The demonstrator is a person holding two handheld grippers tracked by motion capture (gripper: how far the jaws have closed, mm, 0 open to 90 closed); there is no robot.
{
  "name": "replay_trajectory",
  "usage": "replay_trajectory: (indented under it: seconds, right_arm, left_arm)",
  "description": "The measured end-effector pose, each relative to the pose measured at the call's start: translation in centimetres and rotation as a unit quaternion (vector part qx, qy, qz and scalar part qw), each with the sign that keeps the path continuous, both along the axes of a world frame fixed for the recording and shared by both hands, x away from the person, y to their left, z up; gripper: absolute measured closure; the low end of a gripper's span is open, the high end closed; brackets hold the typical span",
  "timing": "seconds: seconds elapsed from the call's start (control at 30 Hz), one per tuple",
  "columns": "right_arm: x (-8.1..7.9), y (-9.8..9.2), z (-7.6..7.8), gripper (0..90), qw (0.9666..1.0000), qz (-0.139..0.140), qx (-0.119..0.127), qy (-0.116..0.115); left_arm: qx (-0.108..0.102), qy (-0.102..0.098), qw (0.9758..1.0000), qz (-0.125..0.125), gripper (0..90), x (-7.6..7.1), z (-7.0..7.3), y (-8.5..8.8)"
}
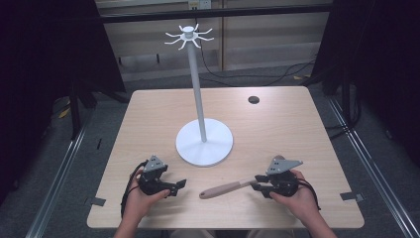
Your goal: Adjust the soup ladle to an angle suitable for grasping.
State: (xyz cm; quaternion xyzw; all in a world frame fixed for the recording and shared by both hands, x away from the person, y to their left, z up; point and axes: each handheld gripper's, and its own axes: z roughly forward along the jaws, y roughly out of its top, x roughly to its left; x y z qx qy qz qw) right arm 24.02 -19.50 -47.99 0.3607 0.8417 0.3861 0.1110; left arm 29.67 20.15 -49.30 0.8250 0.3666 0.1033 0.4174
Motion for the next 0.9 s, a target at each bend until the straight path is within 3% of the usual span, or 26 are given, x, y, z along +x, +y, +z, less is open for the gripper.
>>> replay_trajectory:
  seconds: [0.1, 0.23, 0.57, 0.9]
  right_arm:
    - [-0.1, 0.2, -0.3, 82.0, 1.0000, 0.008, -0.004, -0.001]
    - [-0.1, 0.5, -0.6, 90.0, 0.9998, 0.018, -0.008, -0.002]
    - [-0.3, 1.4, -1.4, 90.0, 0.9993, 0.024, -0.028, 0.005]
    - [0.1, 2.3, -2.0, 90.0, 0.9988, 0.030, -0.037, -0.010]
  left_arm:
    - [-0.001, -0.002, 1.0000, 0.002, 6.4, 0.0, 0.1, 0.0]
    - [-0.001, -0.002, 1.0000, 0.001, 6.4, 0.1, 0.1, 0.0]
    - [-0.007, -0.003, 1.0000, 0.000, 6.3, 0.1, 0.2, -0.5]
    - [-0.008, -0.001, 0.9999, 0.007, 6.3, 0.0, 0.2, -0.1]
